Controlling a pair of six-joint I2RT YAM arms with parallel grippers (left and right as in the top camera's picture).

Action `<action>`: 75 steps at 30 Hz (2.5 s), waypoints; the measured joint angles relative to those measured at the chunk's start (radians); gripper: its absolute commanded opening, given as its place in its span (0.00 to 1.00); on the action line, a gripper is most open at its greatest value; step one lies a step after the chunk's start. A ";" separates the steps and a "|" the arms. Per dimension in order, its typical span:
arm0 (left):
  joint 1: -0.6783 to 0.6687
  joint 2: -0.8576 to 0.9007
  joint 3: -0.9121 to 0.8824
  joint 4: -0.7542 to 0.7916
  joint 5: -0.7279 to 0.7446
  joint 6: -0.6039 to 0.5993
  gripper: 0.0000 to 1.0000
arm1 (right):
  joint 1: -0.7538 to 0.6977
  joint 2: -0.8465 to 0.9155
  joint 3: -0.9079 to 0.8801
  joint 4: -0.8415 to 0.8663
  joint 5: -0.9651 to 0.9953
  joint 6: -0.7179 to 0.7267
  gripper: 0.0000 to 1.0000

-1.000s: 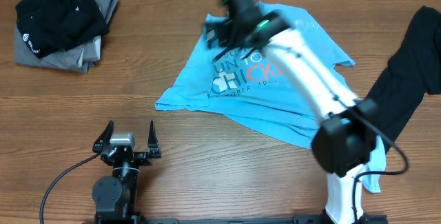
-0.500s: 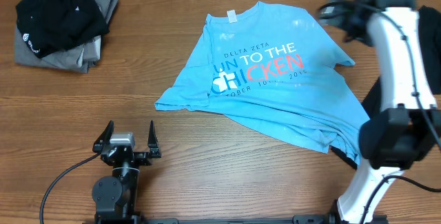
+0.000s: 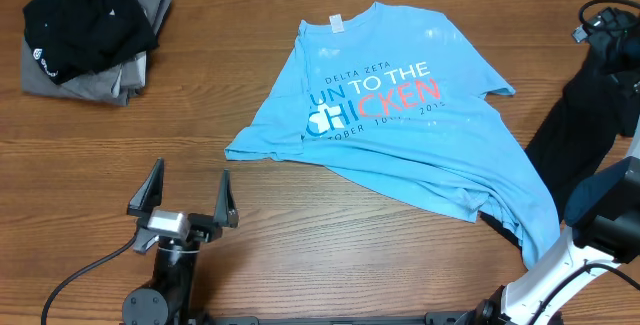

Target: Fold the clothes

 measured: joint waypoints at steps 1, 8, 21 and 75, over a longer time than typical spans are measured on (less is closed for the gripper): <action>0.000 0.000 0.004 -0.007 0.010 -0.004 1.00 | 0.000 0.000 0.000 0.000 -0.003 0.000 1.00; 0.000 0.213 0.232 -0.130 0.106 0.006 1.00 | 0.000 0.000 0.000 -0.001 -0.013 0.000 1.00; -0.005 1.233 1.109 -0.671 0.513 0.062 1.00 | 0.000 0.000 0.000 0.000 -0.016 0.001 1.00; -0.431 2.044 1.445 -1.112 -0.200 -0.082 0.52 | 0.000 0.000 0.000 0.000 -0.016 0.003 1.00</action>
